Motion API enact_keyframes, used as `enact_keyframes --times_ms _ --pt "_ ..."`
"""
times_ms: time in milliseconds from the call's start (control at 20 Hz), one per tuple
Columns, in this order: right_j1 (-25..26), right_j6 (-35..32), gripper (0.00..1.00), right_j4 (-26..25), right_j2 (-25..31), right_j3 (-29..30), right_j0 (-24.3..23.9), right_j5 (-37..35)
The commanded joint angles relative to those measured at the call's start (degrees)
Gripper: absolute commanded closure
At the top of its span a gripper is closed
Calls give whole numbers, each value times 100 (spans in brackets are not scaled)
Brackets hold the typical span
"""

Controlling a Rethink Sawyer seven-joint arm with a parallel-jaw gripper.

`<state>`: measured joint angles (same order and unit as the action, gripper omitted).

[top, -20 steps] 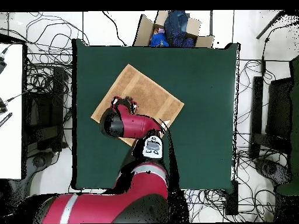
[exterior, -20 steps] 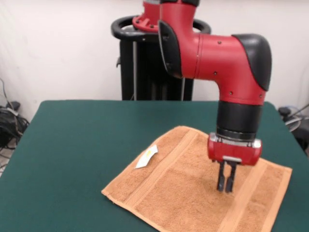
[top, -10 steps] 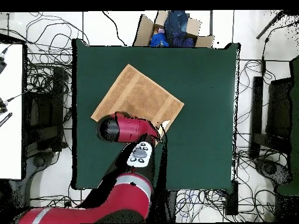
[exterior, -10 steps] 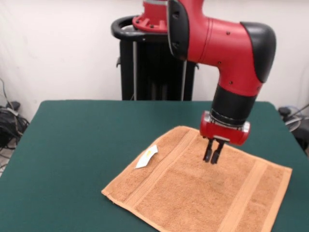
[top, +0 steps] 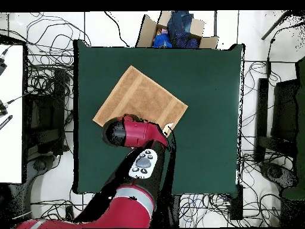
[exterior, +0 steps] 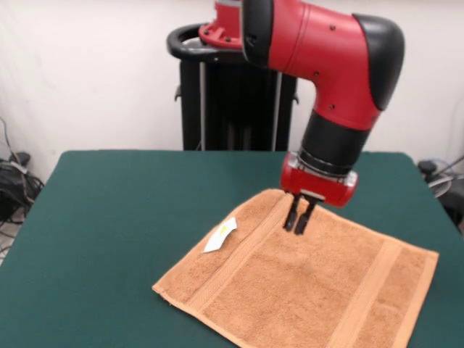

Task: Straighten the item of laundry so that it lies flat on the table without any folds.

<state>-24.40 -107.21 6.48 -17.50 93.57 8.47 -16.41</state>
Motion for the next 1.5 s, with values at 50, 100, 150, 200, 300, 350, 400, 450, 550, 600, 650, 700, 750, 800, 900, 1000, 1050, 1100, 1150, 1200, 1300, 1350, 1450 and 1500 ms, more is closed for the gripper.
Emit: enact_keyframes --times_ms 50,100,150,200,300,350,400,450,550,600,650,700,750,800,900,1000,1050,1100,1150,1200,1300,1350,1450,1500 --pt "150 -496 100 -252 -76 -43 53 -1128" --pt "156 -472 100 -256 -56 -36 34 -1203" --pt "177 -444 100 -251 -24 -38 1 -1354" --pt "194 -439 100 -251 -9 -40 -13 -1402" --pt "235 -421 100 -254 39 -56 -63 -1522" --pt "238 -419 100 -247 76 -45 -93 -1562" --pt "241 -416 100 -241 114 -35 -123 -1602" --pt "240 -389 100 -230 187 -5 -180 -1619" --pt "244 -355 100 -216 289 30 -259 -1646" --pt "250 -332 100 -207 346 44 -306 -1656" --pt "275 -302 100 -195 410 51 -366 -1687" --pt "292 -294 100 -192 446 63 -397 -1682" --pt "353 -275 100 -187 488 39 -449 -1706" --pt "382 -264 100 -195 511 29 -475 -1730" --pt "459 -257 100 -223 514 -11 -501 -1780" --pt "490 -208 100 -225 611 40 -612 -1640" --pt "488 -197 100 -233 641 78 -644 -1578" --pt "490 -193 100 -238 670 102 -675 -1530" --pt "499 -176 100 -241 719 159 -728 -1443" --pt "500 -175 100 -242 738 180 -749 -1447" --pt "496 -197 100 -194 809 272 -821 -1508" --pt "477 -171 100 -152 912 364 -907 -1528" --pt "474 -156 100 -145 1000 425 -974 -1527" --pt "471 -150 100 -140 1043 455 -1008 -1530"
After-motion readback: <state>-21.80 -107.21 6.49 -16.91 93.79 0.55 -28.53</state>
